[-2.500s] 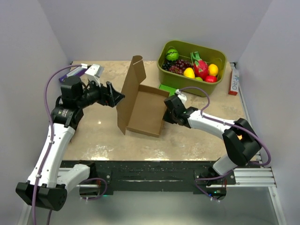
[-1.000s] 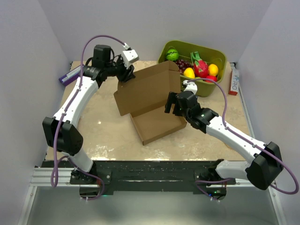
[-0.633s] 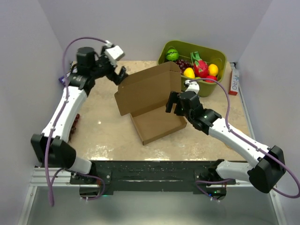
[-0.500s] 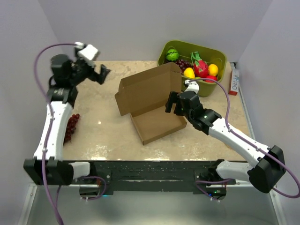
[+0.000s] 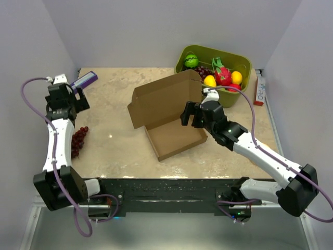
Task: Fold the paper box
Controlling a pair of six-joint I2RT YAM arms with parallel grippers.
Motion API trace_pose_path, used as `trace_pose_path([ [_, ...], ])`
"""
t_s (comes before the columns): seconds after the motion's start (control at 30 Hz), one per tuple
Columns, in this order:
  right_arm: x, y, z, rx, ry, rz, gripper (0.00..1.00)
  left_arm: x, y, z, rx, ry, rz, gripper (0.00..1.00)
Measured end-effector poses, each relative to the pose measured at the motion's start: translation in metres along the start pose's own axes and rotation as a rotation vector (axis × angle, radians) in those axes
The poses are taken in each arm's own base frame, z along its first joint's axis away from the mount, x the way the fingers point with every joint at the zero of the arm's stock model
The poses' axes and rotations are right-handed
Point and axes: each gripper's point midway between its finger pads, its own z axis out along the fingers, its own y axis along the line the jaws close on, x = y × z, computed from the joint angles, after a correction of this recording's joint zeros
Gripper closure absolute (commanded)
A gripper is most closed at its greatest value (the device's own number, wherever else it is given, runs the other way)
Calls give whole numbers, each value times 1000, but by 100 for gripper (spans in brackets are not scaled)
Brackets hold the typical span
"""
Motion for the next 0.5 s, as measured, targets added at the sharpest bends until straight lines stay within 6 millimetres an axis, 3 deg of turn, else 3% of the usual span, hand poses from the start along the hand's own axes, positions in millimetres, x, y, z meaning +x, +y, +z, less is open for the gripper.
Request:
trace_pose_path([
  [0.1,-6,3,-6,-18,-17,3,4,42,25,14,-134,155,47,0],
  [0.2,-17,8,-12,-34,-43,7,4,65,44,24,-239,240,86,0],
  [0.37,-38,15,-24,-56,-90,9,4,93,58,41,-314,339,138,0],
  [0.5,-48,16,-34,-64,-122,10,2,127,62,58,-333,455,176,1],
])
